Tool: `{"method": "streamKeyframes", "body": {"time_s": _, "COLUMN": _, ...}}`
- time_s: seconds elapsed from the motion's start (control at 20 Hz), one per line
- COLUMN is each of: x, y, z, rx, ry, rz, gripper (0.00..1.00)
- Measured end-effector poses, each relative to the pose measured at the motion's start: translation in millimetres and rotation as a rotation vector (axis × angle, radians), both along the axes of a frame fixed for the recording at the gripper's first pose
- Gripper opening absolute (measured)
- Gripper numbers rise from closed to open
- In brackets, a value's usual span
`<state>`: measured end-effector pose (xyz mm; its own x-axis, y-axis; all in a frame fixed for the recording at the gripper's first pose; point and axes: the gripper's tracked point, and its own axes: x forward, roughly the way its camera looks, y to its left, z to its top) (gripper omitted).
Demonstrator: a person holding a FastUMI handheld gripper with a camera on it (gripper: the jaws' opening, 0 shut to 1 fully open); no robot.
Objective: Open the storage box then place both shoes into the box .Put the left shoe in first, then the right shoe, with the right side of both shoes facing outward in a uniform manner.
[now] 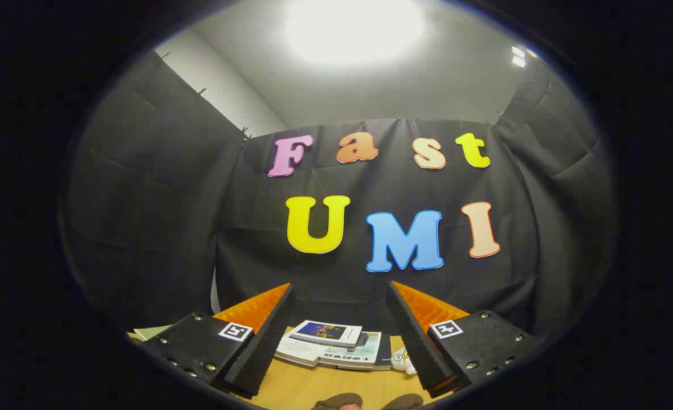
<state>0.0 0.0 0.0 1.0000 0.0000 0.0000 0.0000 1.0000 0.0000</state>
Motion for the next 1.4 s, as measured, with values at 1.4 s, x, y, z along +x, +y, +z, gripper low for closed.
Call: {"method": "streamKeyframes", "body": {"time_s": 1.4, "x": 1, "y": 9, "z": -3, "rx": 0.021, "ry": -0.004, "rz": 0.019, "gripper": 0.98}}
